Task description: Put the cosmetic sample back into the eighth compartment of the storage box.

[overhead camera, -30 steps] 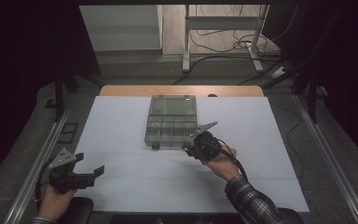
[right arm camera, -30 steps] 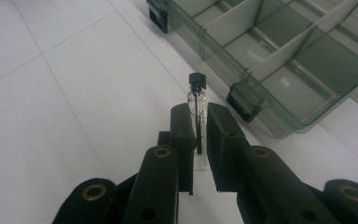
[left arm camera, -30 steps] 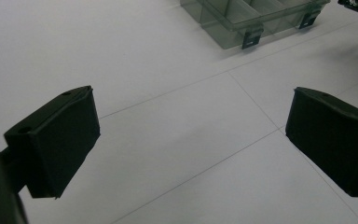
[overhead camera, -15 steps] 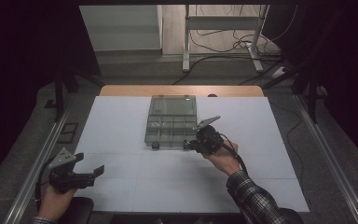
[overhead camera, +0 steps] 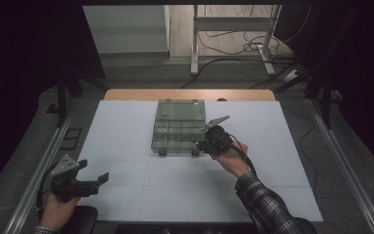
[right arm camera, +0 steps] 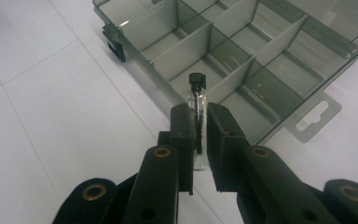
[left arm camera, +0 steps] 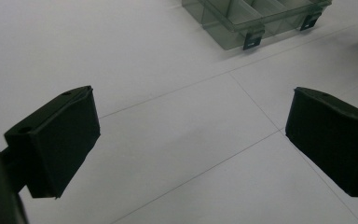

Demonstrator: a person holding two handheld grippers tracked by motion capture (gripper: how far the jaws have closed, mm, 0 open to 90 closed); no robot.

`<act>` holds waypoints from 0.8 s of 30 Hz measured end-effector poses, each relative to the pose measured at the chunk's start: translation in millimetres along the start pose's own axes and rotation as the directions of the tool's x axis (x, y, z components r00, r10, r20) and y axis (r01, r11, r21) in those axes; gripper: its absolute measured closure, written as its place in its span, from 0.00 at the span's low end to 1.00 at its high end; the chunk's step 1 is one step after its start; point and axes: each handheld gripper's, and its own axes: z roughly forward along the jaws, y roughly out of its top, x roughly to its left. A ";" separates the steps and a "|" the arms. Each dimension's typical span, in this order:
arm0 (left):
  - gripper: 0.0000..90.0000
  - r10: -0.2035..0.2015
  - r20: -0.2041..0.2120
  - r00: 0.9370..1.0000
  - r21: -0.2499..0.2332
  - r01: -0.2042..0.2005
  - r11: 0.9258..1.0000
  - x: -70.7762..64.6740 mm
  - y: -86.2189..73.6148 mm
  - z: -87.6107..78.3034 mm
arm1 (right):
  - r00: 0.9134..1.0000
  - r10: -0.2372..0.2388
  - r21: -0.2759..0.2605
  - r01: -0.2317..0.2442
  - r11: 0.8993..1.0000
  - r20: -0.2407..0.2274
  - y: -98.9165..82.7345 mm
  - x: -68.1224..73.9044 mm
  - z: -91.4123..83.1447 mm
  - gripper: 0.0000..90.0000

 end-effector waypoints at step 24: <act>0.04 -0.006 0.003 1.000 0.001 0.006 1.000 1.0 0.0 0.0 | 0.998 0.023 0.017 -0.024 1.000 0.051 10.5 -23.0 20.6 0.90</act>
